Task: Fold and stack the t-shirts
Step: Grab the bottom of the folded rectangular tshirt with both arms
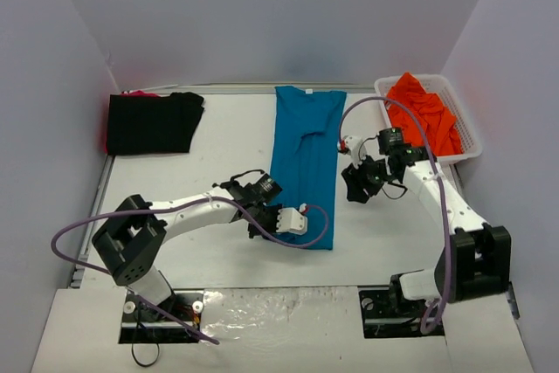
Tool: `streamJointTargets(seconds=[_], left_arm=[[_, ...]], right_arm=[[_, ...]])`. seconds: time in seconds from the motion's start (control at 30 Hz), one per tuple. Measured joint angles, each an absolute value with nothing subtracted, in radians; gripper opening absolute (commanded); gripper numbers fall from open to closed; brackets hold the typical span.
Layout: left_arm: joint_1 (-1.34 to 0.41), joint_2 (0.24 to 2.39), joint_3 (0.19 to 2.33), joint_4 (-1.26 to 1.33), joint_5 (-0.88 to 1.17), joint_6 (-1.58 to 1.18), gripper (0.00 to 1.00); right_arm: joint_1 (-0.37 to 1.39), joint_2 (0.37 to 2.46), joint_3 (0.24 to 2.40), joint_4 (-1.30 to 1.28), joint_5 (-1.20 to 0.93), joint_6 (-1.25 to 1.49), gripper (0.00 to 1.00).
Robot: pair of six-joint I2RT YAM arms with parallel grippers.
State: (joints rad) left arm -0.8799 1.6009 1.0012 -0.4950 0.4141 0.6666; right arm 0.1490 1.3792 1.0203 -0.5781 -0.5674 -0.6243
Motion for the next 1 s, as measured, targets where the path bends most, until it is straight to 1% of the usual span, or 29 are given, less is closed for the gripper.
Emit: streamJointTargets(seconds=[0.1, 0.27, 0.5, 0.6, 0.73, 1.0], left_arm=[[-0.833, 1.603, 1.001, -0.505, 0.489, 0.652, 0.02], [-0.748, 1.611, 1.002, -0.512, 0.584, 0.613, 0.02], [-0.72, 1.678, 1.068, -0.55, 0.699, 0.568, 0.03], [-0.715, 1.705, 1.081, -0.567, 0.731, 0.566, 0.02], [-0.704, 1.732, 1.087, -0.587, 0.761, 0.567, 0.02], [-0.636, 1.753, 1.116, -0.614, 0.847, 0.554, 0.02]], right_arm=[[0.171, 1.288, 0.956, -0.558, -0.61, -0.695, 0.52], [0.18, 1.2, 0.905, -0.546, -0.674, -0.794, 0.53], [0.329, 1.206, 0.849, -0.543, -0.642, -0.904, 0.52], [0.385, 1.23, 0.841, -0.556, -0.619, -0.929, 0.5], [0.435, 1.262, 0.841, -0.562, -0.58, -0.947, 0.45], [0.508, 1.313, 0.839, -0.566, -0.575, -0.965, 0.43]])
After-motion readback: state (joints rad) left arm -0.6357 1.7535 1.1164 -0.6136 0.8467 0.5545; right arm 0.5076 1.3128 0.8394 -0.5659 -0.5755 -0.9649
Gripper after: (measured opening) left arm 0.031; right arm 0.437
